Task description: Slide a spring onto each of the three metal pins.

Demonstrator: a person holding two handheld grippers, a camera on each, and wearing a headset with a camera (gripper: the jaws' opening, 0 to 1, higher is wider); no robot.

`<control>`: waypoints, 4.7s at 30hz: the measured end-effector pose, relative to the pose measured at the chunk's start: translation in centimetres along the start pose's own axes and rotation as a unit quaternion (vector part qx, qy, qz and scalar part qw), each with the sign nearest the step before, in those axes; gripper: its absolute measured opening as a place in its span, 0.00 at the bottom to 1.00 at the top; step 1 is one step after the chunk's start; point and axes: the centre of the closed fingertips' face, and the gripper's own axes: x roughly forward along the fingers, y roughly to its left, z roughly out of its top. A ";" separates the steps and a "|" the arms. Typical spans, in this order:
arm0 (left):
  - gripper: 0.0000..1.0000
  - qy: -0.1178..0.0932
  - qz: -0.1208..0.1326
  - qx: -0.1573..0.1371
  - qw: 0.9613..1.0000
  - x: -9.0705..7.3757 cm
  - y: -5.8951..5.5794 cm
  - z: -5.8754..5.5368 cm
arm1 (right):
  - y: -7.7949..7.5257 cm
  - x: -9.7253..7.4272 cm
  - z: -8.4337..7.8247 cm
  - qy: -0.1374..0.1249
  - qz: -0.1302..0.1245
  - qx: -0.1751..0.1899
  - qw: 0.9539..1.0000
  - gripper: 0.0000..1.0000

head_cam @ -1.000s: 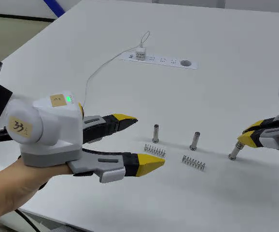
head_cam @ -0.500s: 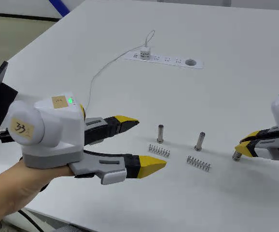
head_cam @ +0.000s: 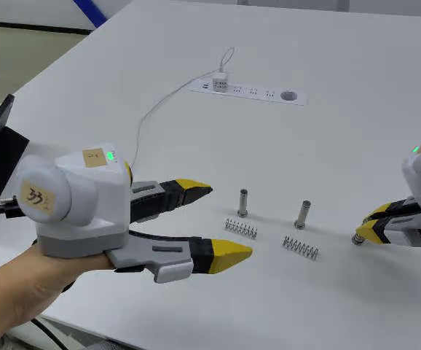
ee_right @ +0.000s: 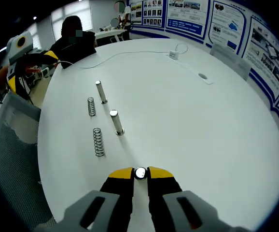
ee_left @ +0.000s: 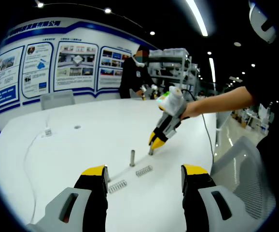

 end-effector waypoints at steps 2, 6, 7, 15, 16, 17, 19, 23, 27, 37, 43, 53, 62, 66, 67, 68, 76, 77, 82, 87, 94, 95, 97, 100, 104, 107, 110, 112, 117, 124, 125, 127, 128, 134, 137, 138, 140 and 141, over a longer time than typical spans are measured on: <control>0.63 0.000 0.000 0.000 1.000 -0.1 -0.1 0.0 | -0.1 0.0 0.0 0.000 -0.003 -0.004 1.000 0.12; 0.63 0.002 0.000 0.002 1.000 -0.2 -0.2 0.1 | -0.1 -0.4 0.0 -0.002 -0.014 -0.033 0.999 0.13; 0.63 0.001 0.001 0.002 1.000 -0.3 -0.2 0.1 | -0.1 -0.6 0.1 -0.004 -0.015 -0.033 0.999 0.15; 0.63 -0.001 -0.003 0.005 1.000 -0.2 -0.8 0.5 | -0.3 -2.3 0.9 -0.032 -0.029 -0.031 0.999 0.18; 0.63 -0.001 -0.004 0.006 1.000 -0.2 -0.9 0.5 | -0.3 -2.6 1.3 -0.042 -0.031 -0.032 0.998 0.18; 0.64 -0.001 -0.004 0.007 1.000 -0.3 -0.9 0.5 | -0.2 -2.8 1.6 -0.047 -0.033 -0.032 0.998 0.18; 0.64 -0.002 -0.004 0.007 1.000 -0.3 -1.0 0.6 | 0.2 -3.2 2.2 -0.062 -0.034 -0.033 0.997 0.18; 0.63 0.000 -0.003 0.007 1.000 -0.2 -1.1 0.6 | 1.5 -3.6 3.7 -0.091 -0.026 -0.040 0.995 0.18; 0.63 -0.006 -0.007 0.010 1.000 0.0 -1.4 1.1 | 3.5 -3.3 5.0 -0.112 -0.007 -0.073 0.991 0.18; 0.63 -0.005 -0.003 0.011 1.000 -0.5 -1.1 1.0 | 6.2 -0.9 4.1 -0.093 0.027 -0.096 0.991 0.18; 0.63 -0.005 0.002 0.004 1.000 -0.8 -0.8 0.6 | 6.9 0.8 3.1 -0.079 0.040 -0.087 0.992 0.18; 0.63 0.004 0.007 -0.006 1.000 -1.0 -0.2 -0.2 | 6.6 3.7 2.0 -0.065 0.039 -0.058 0.995 0.17; 0.63 0.008 0.009 -0.014 1.000 -1.4 0.2 -0.8 | 7.0 4.9 1.8 -0.054 0.058 -0.049 0.996 0.17; 0.63 0.007 0.009 -0.016 1.000 -1.4 0.2 -0.7 | 7.2 5.2 1.4 -0.049 0.067 -0.048 0.995 0.16; 0.63 0.008 0.008 -0.015 1.000 -1.4 0.2 -0.7 | 7.3 5.1 1.5 -0.054 0.067 -0.049 0.995 0.15; 0.63 0.008 0.007 -0.015 1.000 -1.4 0.1 -0.7 | 7.3 5.1 1.4 -0.053 0.067 -0.048 0.995 0.15; 0.63 0.008 0.003 -0.013 1.000 -1.3 -0.2 -0.6 | 7.4 5.0 1.4 -0.056 0.070 -0.049 0.995 0.12; 0.63 0.008 0.002 -0.011 1.000 -1.3 -0.2 -0.5 | 7.4 5.0 1.4 -0.055 0.071 -0.049 0.995 0.12; 0.63 0.009 0.000 -0.007 1.000 -1.4 -0.4 -0.5 | 7.5 4.8 1.3 -0.052 0.069 -0.045 0.995 0.11; 0.62 0.010 -0.003 -0.005 1.000 -1.4 -0.8 -0.4 | 7.8 3.8 1.5 -0.060 0.080 -0.037 0.994 0.11; 0.60 0.016 -0.014 0.002 1.000 -0.8 -1.7 -0.4 | 7.6 1.7 1.9 -0.071 0.081 -0.020 0.994 0.11; 0.60 0.017 -0.016 0.003 1.000 -0.7 -1.7 -0.5 | 7.6 1.4 1.9 -0.071 0.080 -0.024 0.994 0.11; 0.60 0.020 -0.026 0.004 0.999 -0.3 -2.0 -0.5 | 7.4 0.7 2.0 -0.071 0.076 -0.047 0.993 0.11; 0.56 0.031 -0.038 0.005 0.999 0.1 -2.3 -0.8 | 7.6 -0.4 2.0 -0.073 0.079 -0.055 0.993 0.11; 0.55 0.034 -0.049 0.009 0.998 1.0 -2.9 -0.5 | 8.7 -2.4 2.5 -0.079 0.091 -0.087 0.989 0.11; 0.55 0.036 -0.062 0.016 0.997 1.7 -3.6 -0.3 | 10.0 -4.2 3.3 -0.086 0.096 -0.124 0.984 0.11; 0.54 0.033 -0.074 0.022 0.996 2.3 -4.5 0.0 | 11.2 -5.5 4.0 -0.096 0.105 -0.135 0.981 0.11; 0.54 0.037 -0.081 0.026 0.996 2.8 -4.9 -0.1 | 11.8 -6.3 4.5 -0.099 0.104 -0.140 0.980 0.11; 0.52 0.038 -0.094 0.036 0.994 3.3 -5.8 -0.1 | 13.1 -7.7 5.4 -0.114 0.106 -0.151 0.976 0.11; 0.50 0.039 -0.105 0.049 0.992 3.6 -6.5 0.1 | 13.8 -8.3 6.2 -0.121 0.104 -0.168 0.973 0.11; 0.49 0.040 -0.107 0.051 0.992 3.7 -6.5 0.1 | 13.8 -8.4 6.2 -0.121 0.102 -0.169 0.973 0.11; 0.49 0.044 -0.110 0.057 0.991 3.8 -6.7 0.1 | 14.0 -8.5 6.3 -0.120 0.100 -0.176 0.972 0.11; 0.49 0.045 -0.112 0.059 0.991 3.8 -6.8 0.1 | 14.0 -8.5 6.4 -0.120 0.100 -0.178 0.971 0.11; 0.46 0.047 -0.118 0.074 0.989 4.2 -7.1 0.4 | 14.2 -8.7 6.7 -0.122 0.102 -0.188 0.969 0.11; 0.44 0.042 -0.120 0.075 0.989 4.3 -7.2 0.7 | 14.2 -8.7 6.7 -0.120 0.101 -0.191 0.969 0.11; 0.43 0.042 -0.121 0.076 0.989 4.4 -7.2 0.7 | 14.2 -8.7 6.7 -0.120 0.102 -0.192 0.969 0.11; 0.41 0.043 -0.122 0.079 0.988 4.4 -7.2 0.8 | 14.2 -8.7 6.7 -0.119 0.103 -0.194 0.968 0.11; 0.40 0.043 -0.123 0.082 0.988 4.4 -7.2 0.8 | 14.1 -8.7 6.8 -0.119 0.103 -0.196 0.968 0.11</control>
